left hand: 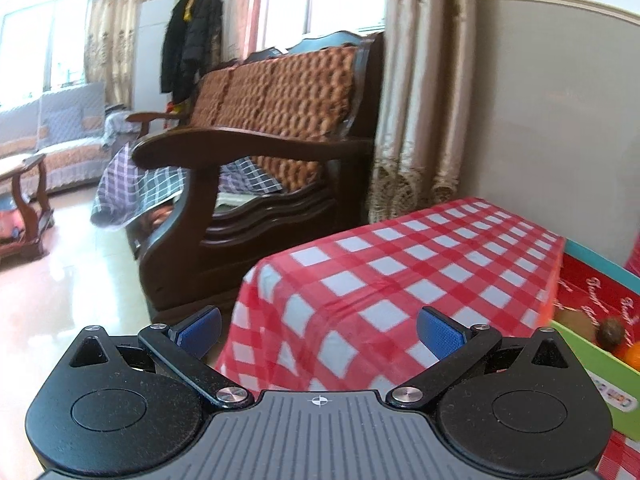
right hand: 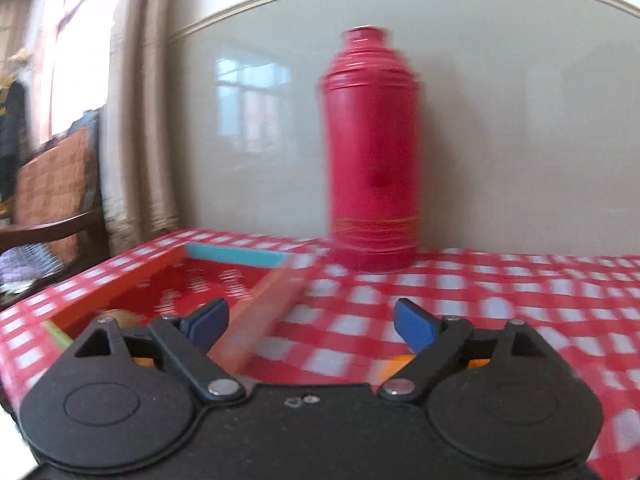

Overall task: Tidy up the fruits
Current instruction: 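Reach the left gripper to a mandarin orange and close on it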

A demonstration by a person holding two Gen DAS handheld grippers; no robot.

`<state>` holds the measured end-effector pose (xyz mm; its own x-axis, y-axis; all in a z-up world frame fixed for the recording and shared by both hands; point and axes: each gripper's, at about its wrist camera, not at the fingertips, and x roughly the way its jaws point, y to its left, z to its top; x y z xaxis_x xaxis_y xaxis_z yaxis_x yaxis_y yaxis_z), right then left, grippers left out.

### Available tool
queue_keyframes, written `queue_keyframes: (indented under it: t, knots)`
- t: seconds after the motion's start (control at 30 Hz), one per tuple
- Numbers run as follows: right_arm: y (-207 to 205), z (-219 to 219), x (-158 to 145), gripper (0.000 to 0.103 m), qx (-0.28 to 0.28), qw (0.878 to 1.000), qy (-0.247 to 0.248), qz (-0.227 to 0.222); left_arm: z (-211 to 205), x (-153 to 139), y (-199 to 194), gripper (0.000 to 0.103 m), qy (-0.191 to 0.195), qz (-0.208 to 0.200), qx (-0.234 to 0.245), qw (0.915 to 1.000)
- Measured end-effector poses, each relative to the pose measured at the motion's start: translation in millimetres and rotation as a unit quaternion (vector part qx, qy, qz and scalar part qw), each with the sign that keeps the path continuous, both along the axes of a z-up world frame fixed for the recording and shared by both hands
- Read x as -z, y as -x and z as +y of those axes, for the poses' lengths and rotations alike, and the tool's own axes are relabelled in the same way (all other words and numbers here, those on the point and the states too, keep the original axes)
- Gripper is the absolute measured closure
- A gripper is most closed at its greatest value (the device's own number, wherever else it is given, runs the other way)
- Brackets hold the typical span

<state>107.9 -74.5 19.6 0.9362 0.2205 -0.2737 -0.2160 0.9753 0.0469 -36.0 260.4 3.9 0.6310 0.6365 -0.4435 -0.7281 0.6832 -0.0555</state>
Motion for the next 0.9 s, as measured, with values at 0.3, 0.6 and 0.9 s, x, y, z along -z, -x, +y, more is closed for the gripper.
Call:
queue_keyframes:
  t: [0.3,0.6,0.9]
  knots:
    - [-3,-62,12,0.016,0.179,0.984,-0.009,0.0,-64,-12,-22,0.0,-0.035,-0.006,0.073,0.9967]
    - [7,-93,16,0.006,0.283,0.959,0.025,-0.007,-150,-22,-41,0.0,-0.126,-0.018,0.19,0.9735]
    - [20,-132,18,0.006,0.338,0.94,0.035,-0.004,-243,-35,-81,0.0,-0.145,-0.004,0.392,0.9085]
